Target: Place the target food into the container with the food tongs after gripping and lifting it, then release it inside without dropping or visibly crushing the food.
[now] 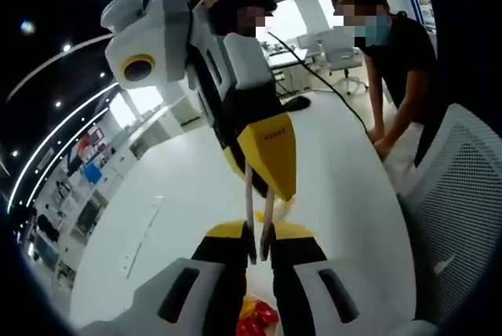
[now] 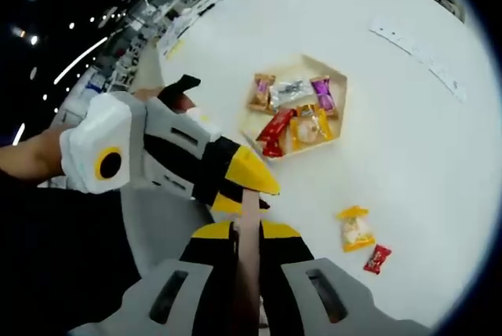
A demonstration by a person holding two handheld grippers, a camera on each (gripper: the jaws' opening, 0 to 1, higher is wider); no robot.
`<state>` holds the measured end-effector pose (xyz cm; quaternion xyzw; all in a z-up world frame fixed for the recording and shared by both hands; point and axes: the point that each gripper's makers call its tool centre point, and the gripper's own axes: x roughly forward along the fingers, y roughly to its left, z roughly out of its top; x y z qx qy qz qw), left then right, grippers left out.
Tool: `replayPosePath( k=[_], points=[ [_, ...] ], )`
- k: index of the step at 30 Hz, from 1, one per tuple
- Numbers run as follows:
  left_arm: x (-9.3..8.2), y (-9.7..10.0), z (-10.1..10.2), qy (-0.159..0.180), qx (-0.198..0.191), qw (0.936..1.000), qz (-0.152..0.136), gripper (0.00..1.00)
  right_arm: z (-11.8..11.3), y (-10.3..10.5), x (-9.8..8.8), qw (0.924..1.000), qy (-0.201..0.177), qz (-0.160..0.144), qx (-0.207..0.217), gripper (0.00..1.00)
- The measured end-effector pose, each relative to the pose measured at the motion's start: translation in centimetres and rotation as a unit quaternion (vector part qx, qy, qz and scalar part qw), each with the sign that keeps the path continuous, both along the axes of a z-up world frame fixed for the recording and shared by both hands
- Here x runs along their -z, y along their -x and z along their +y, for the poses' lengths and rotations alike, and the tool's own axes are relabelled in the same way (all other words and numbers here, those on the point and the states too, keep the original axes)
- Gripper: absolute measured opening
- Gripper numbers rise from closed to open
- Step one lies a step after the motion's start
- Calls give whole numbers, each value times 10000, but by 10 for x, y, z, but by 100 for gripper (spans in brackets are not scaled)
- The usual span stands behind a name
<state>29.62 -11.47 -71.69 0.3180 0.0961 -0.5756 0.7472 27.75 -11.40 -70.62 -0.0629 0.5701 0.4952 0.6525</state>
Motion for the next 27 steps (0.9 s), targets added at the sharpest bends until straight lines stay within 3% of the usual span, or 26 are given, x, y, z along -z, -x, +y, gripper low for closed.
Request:
replayPosePath(
  k=[4, 7, 12, 15, 17, 21, 27],
  points=[
    [0, 4, 1, 112, 20, 9997, 235, 3, 2, 2, -1, 9997, -167, -45, -182, 11],
    [-1, 6, 2, 167, 9, 9993, 337, 3, 4, 2, -3, 9975, -305, -375, -525, 12],
    [-4, 5, 2, 326, -87, 9981, 515, 3, 6, -4, -11, 9948, -516, -644, -599, 14],
    [-8, 5, 3, 444, -89, 9969, 642, 3, 8, -10, -18, 9872, -723, -1106, -897, 17],
    [-8, 6, 3, 470, -64, 9963, 712, 3, 5, -11, -20, 9866, -706, -1168, -895, 22],
    [-6, 10, 4, 466, 13, 9950, 880, 3, 5, -14, -29, 9749, -910, -1617, -1231, 33],
    [-5, 9, 13, 539, -32, 9922, 1120, 3, 4, -11, -40, 9689, -1149, -1755, -1309, 42]
  ],
)
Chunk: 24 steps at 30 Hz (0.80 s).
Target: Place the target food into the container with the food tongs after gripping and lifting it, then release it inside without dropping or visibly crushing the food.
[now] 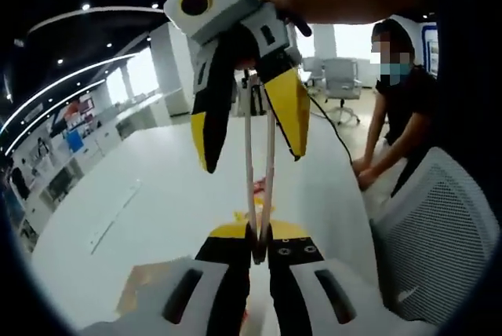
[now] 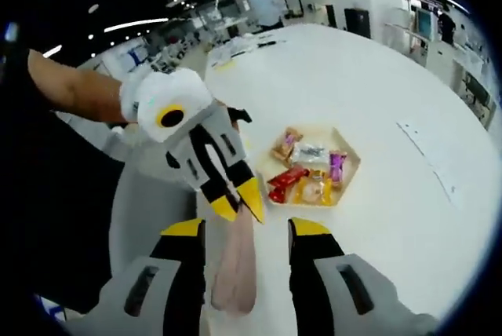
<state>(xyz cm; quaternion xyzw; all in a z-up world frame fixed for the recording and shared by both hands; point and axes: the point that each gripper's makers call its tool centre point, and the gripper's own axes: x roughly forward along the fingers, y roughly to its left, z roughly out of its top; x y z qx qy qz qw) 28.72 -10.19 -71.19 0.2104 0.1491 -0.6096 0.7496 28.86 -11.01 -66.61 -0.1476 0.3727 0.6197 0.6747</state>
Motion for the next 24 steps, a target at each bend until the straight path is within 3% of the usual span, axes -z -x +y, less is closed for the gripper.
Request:
replayPosePath(
  k=[7, 12, 19, 24],
  points=[
    [-17, -5, 5, 492, -128, 9980, 380, 3, 0, -4, -4, 9997, -158, -192, -61, 41],
    [-35, -1, -2, 1053, -58, 9904, 894, 4, 15, -1, -17, 9965, -640, -460, -280, 35],
    [-46, 12, -8, 1184, 213, 9866, 1100, 4, 24, 4, -24, 9937, -885, -538, -425, 30],
    [-49, 19, -9, 1194, 359, 9818, 1432, 4, 30, 13, -24, 9920, -980, -540, -591, 27]
  ],
)
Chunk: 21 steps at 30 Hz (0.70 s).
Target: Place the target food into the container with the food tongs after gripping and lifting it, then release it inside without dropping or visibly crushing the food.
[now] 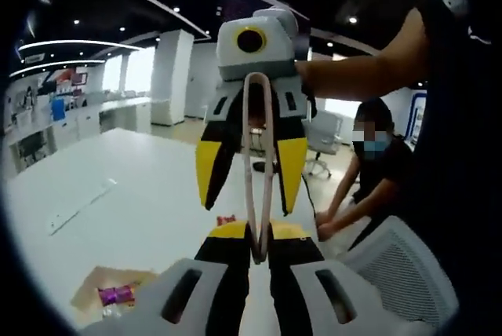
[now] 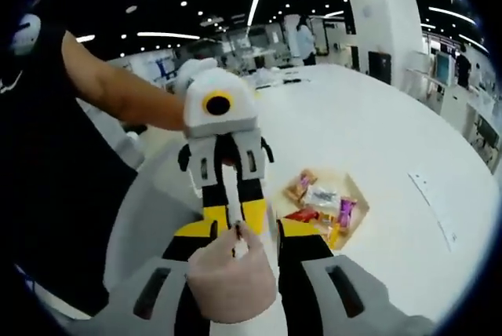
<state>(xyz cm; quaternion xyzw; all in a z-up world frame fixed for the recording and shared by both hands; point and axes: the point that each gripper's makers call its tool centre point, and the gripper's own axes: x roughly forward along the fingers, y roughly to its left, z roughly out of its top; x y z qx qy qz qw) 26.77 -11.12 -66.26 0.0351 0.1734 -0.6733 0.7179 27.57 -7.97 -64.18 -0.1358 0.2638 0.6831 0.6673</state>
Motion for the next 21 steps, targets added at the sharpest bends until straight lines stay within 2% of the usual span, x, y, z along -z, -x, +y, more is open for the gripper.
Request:
replayPosePath(
  k=[2, 4, 9, 10, 14, 16, 19, 21],
  points=[
    [0, 0, 2, -9, 44, 10000, 32, 4, 2, 5, -2, 9999, -81, -5, -108, 20],
    [-3, 2, 4, -13, 83, 10000, 34, 4, 4, 6, -4, 9998, -120, -37, -139, 19],
    [-8, 4, 5, -42, 211, 9997, 74, 4, 6, 10, -5, 9996, -179, -7, -217, 18],
    [-5, 6, 7, -216, 262, 9994, 92, 4, 10, 11, -8, 9993, -279, -5, -253, 18],
    [-9, 6, 7, -144, 288, 9995, 79, 4, 8, 11, -9, 9992, -342, 43, -190, 18],
    [-9, 8, 7, -165, 324, 9993, 93, 4, 10, 14, -11, 9988, -423, 204, -134, 19],
    [-10, 6, 8, -145, 304, 9994, 99, 4, 12, 12, -15, 9985, -521, 161, -77, 17],
    [-12, 4, 8, -99, 266, 9996, 95, 9, 12, 11, -18, 9984, -557, 134, -33, 18]
  ],
)
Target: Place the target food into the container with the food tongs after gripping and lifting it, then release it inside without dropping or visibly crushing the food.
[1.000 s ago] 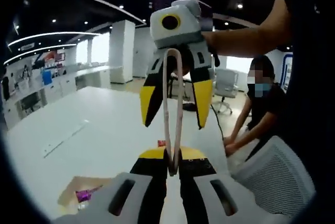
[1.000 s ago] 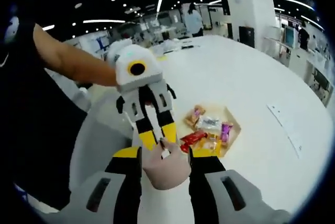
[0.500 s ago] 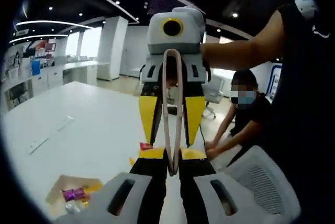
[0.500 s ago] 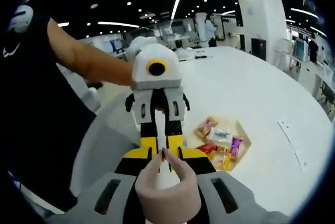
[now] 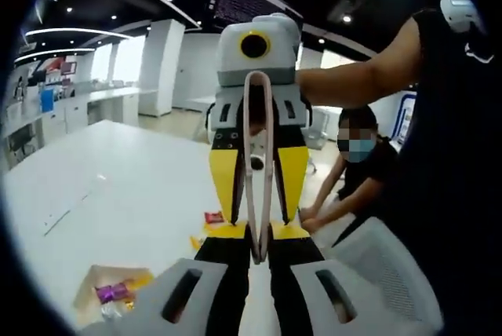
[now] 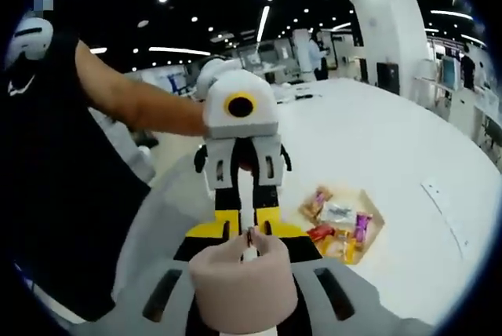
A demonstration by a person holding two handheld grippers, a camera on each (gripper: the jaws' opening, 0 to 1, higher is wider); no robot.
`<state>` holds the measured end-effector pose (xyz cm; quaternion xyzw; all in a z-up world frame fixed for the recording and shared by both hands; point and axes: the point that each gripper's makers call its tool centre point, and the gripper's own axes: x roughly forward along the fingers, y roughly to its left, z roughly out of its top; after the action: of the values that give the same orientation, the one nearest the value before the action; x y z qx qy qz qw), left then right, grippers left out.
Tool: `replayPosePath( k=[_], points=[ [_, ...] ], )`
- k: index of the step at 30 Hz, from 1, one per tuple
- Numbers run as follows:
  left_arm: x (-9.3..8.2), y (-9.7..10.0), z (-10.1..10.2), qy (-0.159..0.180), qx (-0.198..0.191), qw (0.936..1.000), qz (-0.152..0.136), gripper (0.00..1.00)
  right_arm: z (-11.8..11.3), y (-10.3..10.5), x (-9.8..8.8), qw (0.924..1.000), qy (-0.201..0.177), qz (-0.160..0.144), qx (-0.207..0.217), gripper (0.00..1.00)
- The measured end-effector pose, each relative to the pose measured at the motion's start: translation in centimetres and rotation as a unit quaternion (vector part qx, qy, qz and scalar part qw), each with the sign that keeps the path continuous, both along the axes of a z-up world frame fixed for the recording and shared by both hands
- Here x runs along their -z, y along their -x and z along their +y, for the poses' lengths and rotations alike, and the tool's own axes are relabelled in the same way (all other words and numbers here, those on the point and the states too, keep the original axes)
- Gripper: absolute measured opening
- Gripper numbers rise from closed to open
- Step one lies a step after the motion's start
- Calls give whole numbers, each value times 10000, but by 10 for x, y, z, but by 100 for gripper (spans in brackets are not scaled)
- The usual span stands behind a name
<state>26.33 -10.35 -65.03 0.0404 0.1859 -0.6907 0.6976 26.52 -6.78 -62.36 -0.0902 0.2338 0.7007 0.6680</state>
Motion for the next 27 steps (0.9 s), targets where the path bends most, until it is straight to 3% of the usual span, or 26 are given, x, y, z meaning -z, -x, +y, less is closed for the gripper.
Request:
replayPosePath(
  k=[3, 5, 12, 15, 19, 27],
  points=[
    [-2, -3, 0, 101, -86, 9998, -114, 20, -3, -2, 2, 10000, 61, -16, 58, 20],
    [-3, -2, 0, 122, -74, 9998, -142, 21, -4, -1, 3, 9999, 104, 28, 66, 20],
    [12, -5, 2, -284, -241, 9984, -428, 39, -5, -6, 2, 9996, 62, 30, 277, 20],
    [9, -5, 3, -266, -253, 9977, -571, 35, -6, -9, 0, 9992, -17, 64, 386, 21],
    [6, -8, 4, -279, -301, 9966, -711, 21, -5, -9, -5, 9989, -140, 119, 436, 20],
    [5, -1, 4, -243, -212, 9983, -488, 13, -4, -3, -5, 9989, -200, 246, 335, 20]
  ],
)
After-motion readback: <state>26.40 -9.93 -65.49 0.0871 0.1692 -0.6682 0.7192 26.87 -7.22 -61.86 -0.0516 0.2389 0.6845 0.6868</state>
